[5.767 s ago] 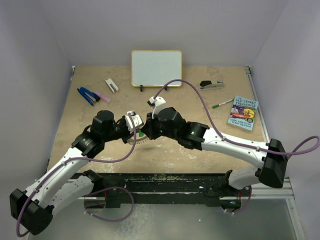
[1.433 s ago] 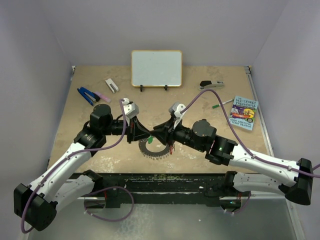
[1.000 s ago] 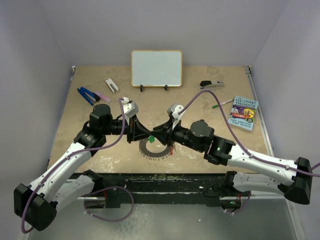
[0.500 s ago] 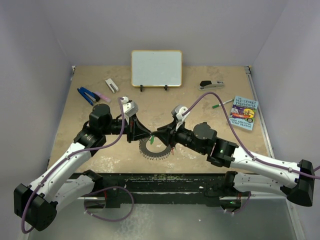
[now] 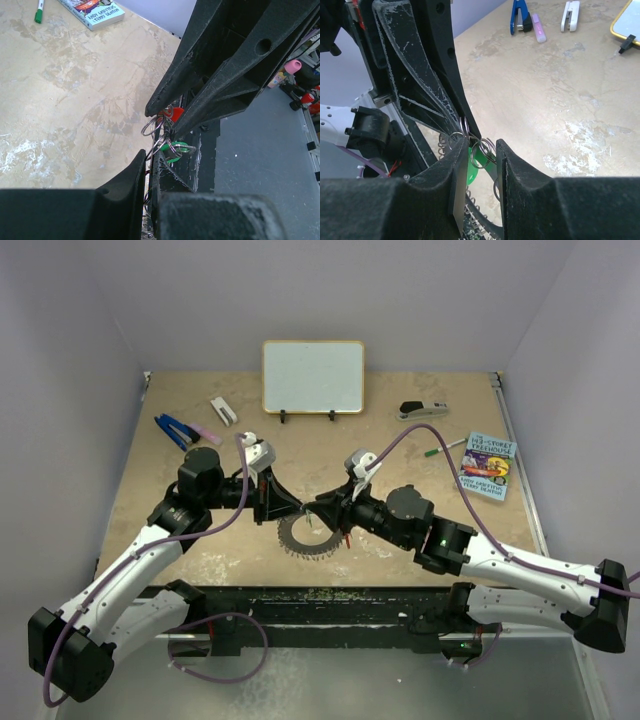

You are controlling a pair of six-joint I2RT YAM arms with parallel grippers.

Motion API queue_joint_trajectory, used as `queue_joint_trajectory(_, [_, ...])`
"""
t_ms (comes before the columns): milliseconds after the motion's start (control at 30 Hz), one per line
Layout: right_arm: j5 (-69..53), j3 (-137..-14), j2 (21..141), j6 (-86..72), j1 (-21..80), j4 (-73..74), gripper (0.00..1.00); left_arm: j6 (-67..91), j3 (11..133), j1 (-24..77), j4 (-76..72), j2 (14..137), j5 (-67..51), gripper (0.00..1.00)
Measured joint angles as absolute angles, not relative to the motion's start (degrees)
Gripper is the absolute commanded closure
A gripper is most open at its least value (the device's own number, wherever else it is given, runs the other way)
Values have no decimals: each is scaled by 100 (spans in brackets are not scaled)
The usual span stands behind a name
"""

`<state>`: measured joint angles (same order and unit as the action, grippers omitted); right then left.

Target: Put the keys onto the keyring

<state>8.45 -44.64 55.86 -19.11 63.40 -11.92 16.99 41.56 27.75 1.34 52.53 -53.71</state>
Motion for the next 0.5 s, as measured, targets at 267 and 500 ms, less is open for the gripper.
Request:
queue_joint_trajectory(267, [1144,-4491,5544,-1907,6490,-939,66,1721,4156,2775,178,5256,-5360,96])
queue_joint_trajectory(500, [1295,-4576,5511,-1828,6521,-543,64,1839,4156,2768,143,5256,-5363,96])
